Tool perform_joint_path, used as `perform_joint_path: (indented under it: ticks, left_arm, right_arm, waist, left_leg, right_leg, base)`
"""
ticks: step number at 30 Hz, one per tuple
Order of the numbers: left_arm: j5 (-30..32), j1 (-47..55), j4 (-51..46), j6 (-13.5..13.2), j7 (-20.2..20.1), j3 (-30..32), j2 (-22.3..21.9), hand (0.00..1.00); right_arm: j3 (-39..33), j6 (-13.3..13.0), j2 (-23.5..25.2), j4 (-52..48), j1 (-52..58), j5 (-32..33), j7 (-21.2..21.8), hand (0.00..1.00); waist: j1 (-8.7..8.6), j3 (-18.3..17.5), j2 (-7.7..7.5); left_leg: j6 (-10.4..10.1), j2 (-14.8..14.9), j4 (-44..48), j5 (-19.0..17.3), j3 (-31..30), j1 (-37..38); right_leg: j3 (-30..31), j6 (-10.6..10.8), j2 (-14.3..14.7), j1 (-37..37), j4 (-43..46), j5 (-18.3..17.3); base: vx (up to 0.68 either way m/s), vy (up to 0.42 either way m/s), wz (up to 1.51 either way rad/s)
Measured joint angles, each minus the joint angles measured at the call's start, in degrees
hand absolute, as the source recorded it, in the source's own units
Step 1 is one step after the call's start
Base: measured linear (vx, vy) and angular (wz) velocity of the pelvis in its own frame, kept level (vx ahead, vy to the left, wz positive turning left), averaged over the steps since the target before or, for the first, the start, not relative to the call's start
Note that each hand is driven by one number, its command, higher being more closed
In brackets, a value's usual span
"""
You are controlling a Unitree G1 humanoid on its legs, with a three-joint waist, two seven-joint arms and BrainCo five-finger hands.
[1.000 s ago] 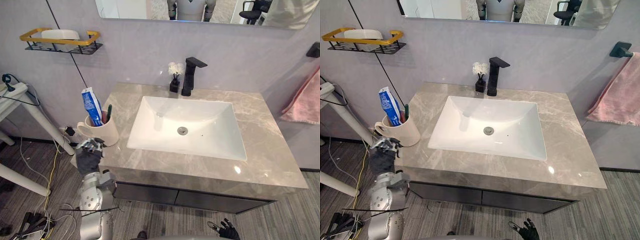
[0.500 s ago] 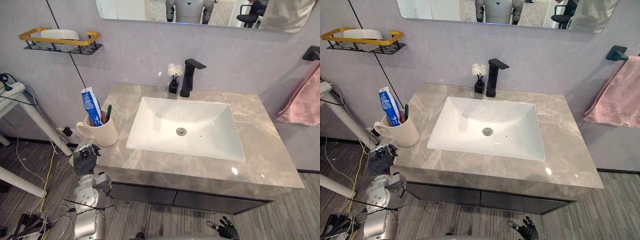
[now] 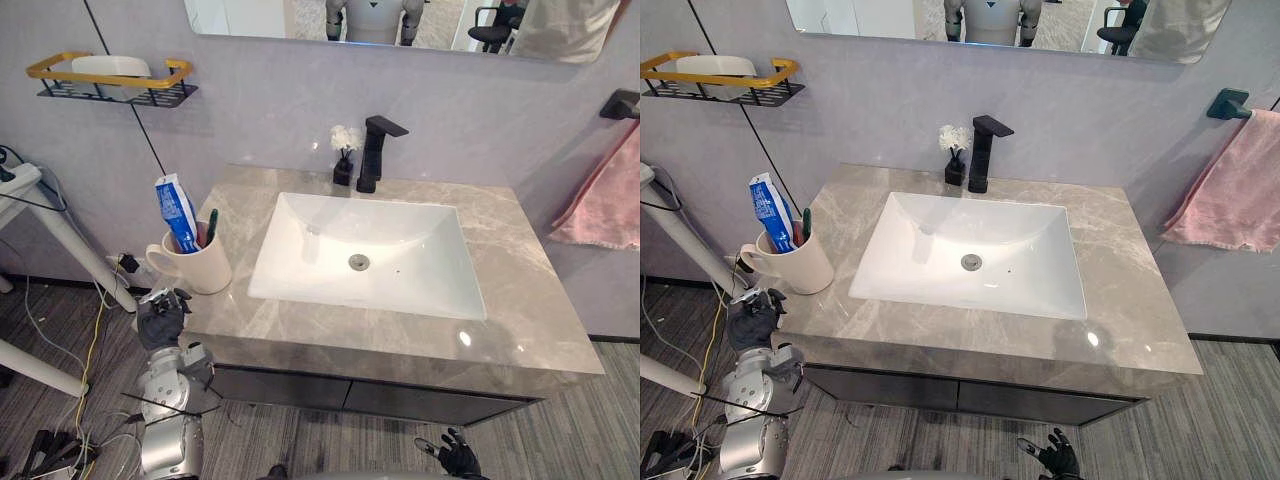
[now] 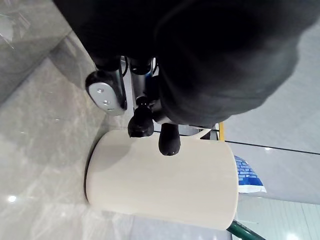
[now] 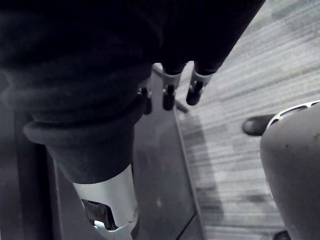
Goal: Organize washtable
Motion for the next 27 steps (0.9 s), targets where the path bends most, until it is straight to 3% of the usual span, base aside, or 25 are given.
perform_joint_path:
  ticks: [27]
  left_arm:
    - [0.9,-6.6,2.8,0.5,0.2,0.1,2.3,1.00]
  right_arm:
    - [-1.2,0.0,-0.9,-0.2,-0.8,0.0,0.0,0.00]
  waist:
    - [0.01,0.9,0.00]
  left_leg:
    - [-0.3,0.5,0.0,-0.4,2.1,-0.6]
  right_leg:
    - [2.1,0.0,0.4,-1.8,0.0,0.3]
  base:
    - [-0.02,-0.008,-0.03]
